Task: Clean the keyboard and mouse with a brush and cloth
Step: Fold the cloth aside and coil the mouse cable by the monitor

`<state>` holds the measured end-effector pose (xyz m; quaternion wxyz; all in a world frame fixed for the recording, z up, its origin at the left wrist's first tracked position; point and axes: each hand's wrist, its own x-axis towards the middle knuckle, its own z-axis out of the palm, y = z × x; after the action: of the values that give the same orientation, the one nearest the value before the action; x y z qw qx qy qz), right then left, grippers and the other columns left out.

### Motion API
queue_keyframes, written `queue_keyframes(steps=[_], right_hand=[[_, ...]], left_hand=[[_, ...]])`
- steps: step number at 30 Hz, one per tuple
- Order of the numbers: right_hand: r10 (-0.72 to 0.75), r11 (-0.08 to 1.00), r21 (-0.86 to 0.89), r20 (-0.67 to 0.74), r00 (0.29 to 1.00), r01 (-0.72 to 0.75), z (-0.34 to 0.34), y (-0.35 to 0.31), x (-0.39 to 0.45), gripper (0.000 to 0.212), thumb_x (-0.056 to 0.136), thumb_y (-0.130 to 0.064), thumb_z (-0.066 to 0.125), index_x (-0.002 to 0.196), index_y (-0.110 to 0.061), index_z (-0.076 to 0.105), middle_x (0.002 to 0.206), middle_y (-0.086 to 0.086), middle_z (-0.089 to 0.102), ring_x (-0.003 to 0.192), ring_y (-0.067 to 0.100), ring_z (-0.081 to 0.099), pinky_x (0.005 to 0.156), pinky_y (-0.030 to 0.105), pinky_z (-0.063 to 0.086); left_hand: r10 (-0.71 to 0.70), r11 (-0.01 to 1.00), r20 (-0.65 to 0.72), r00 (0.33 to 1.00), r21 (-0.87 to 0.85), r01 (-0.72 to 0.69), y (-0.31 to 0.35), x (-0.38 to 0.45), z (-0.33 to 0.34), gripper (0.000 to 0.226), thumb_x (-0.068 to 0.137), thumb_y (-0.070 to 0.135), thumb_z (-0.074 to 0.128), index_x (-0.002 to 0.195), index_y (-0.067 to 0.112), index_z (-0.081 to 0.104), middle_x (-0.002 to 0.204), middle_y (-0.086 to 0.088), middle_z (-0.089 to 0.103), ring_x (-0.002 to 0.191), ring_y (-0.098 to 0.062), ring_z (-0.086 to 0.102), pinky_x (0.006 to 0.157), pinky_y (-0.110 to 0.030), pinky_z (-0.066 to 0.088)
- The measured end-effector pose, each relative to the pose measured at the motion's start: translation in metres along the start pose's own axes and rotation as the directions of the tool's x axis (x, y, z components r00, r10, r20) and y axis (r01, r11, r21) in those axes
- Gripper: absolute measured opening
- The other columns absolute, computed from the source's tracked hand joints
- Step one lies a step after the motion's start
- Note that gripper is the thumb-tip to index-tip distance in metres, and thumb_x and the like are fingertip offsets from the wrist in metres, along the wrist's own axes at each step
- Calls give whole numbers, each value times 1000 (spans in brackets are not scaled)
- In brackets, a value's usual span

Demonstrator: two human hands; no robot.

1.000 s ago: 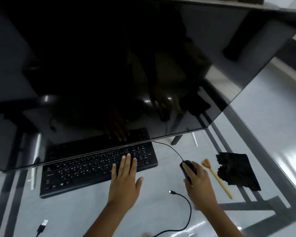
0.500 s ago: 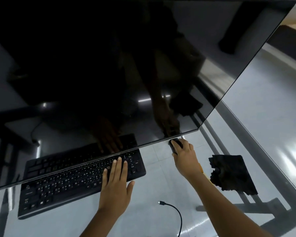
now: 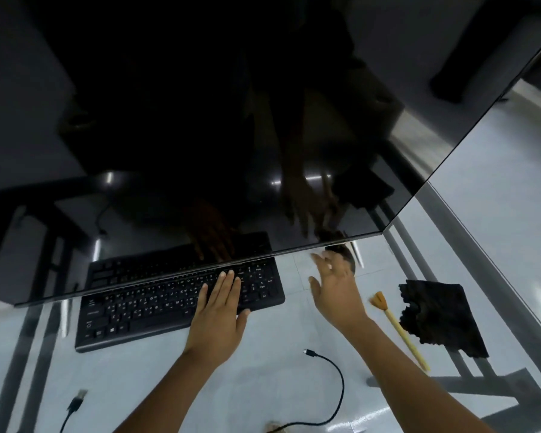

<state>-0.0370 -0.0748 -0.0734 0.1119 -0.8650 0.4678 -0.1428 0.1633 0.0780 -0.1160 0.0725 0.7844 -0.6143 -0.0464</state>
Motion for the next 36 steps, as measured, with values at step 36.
queue_keyframes(steps=[36], right_hand=[[-419,739,659,611,672,-139,-120,-293,-46,21,98,-15,53,118,-13,56,81,0,64,64,8,59,59,17,47]], left_hand=[[-527,629,-71,847,-703,332,-80,-80,-234,22,90,23,63,110,20,54,93,6,59,85,-9,60,69,-18,45]])
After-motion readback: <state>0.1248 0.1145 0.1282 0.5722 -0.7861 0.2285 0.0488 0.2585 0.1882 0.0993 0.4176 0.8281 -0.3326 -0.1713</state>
